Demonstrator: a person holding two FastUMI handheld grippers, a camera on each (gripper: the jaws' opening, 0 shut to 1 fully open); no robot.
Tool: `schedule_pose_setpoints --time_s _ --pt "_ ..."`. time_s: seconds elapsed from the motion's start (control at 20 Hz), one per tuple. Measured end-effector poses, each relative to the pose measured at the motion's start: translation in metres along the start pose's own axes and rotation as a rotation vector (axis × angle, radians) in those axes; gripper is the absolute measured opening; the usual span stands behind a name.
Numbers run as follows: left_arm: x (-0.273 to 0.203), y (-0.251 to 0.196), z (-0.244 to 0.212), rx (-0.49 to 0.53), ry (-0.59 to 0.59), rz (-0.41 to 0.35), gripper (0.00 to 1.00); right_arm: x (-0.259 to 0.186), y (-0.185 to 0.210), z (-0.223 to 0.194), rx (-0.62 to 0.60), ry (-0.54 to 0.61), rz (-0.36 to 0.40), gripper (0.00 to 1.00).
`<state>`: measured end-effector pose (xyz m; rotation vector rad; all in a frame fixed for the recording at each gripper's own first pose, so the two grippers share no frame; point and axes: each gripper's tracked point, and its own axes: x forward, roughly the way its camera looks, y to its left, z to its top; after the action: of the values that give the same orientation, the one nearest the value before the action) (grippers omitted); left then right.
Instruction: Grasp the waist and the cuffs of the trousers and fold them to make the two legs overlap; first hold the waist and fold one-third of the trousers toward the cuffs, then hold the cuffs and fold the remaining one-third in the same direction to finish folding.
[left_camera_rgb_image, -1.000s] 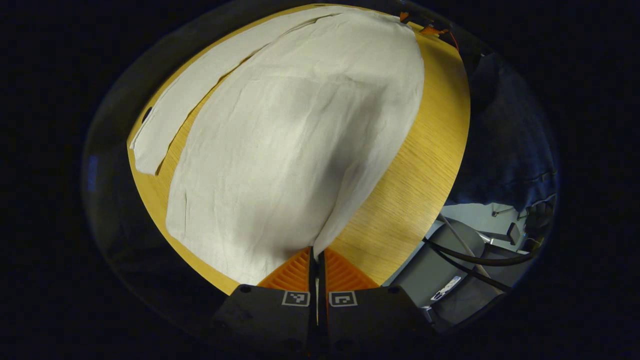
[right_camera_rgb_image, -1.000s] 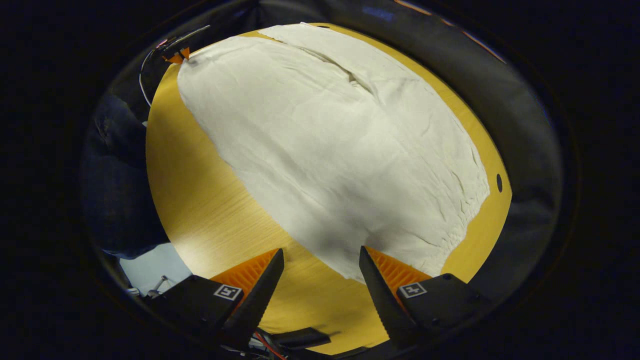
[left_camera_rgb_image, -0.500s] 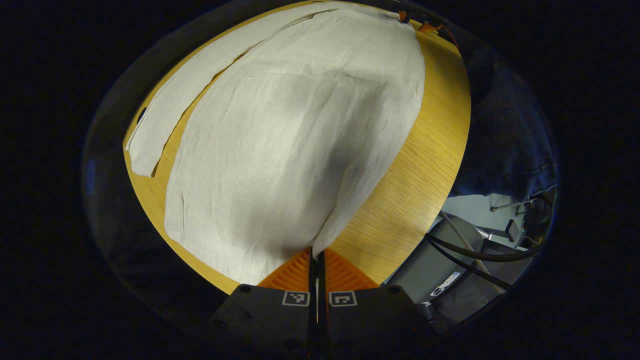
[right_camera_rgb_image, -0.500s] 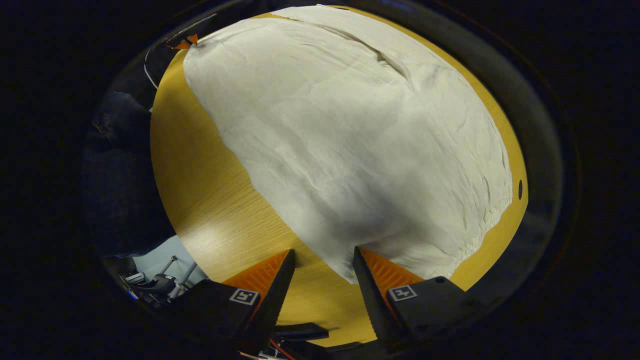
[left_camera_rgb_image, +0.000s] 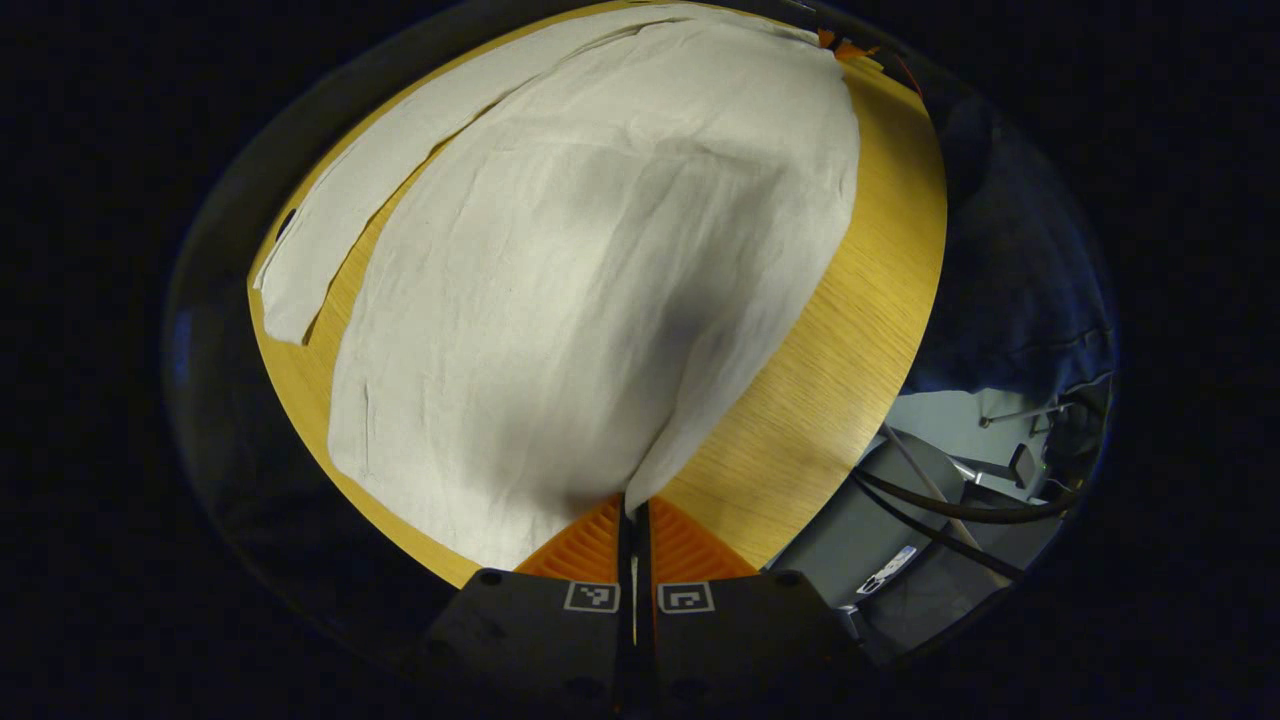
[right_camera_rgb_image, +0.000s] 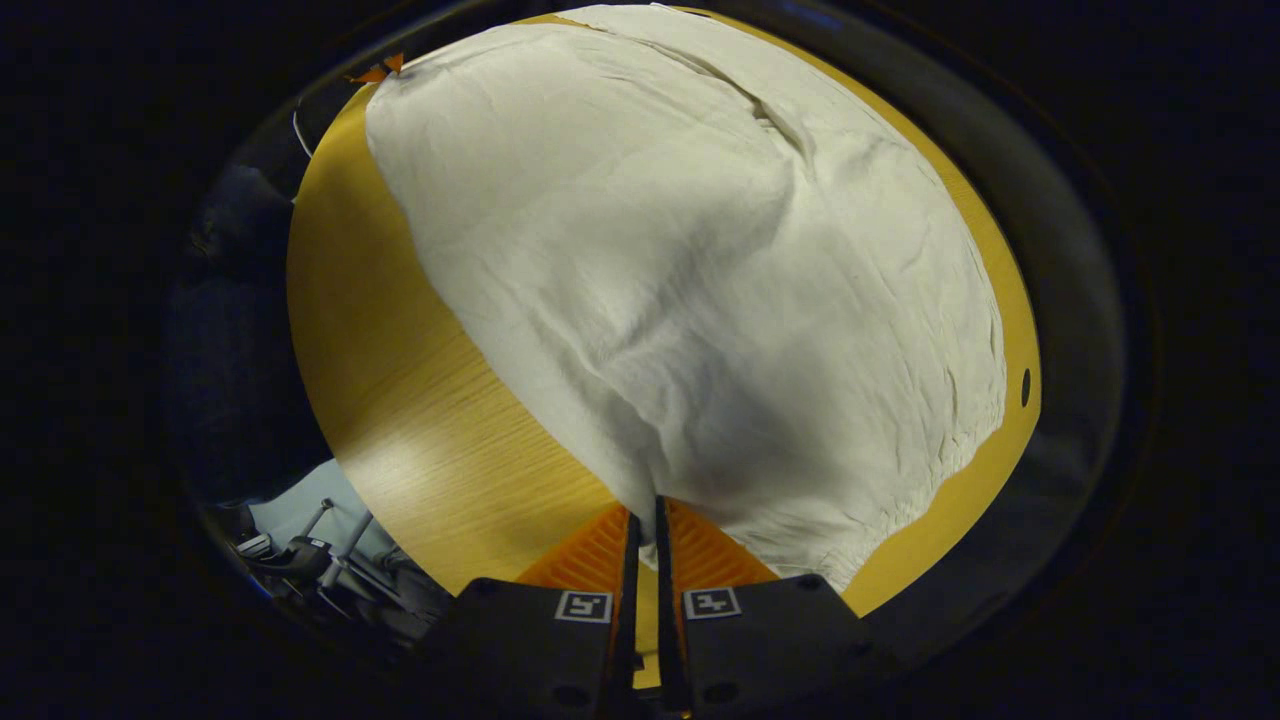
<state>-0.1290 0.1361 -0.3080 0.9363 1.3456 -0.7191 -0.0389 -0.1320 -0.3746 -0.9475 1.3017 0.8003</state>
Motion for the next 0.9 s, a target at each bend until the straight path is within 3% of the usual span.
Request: schedule_pose_setpoints --time_s 0.1,0.15,0.3,0.55,0.9 --pt "0.000 0.000 0.000 -0.002 0.001 0.006 0.00 0.000 -0.002 -0.001 0.016 0.006 -0.010 0.14" --pt "0.001 0.000 0.000 0.000 -0.005 0.012 0.00 0.000 -0.002 -0.001 0.026 -0.003 -0.021 0.05" --pt "0.000 -0.001 0.000 -0.010 -0.026 0.028 0.00 -0.002 -0.005 0.000 0.069 -0.018 -0.073 0.03" --pt "-0.008 0.013 0.000 -0.085 -0.102 0.111 0.00 -0.014 -0.008 0.004 0.297 -0.094 -0.203 0.03" --pt "-0.060 0.073 0.032 -0.345 -0.340 0.318 0.00 -0.052 -0.030 0.022 0.617 -0.248 -0.415 0.02"
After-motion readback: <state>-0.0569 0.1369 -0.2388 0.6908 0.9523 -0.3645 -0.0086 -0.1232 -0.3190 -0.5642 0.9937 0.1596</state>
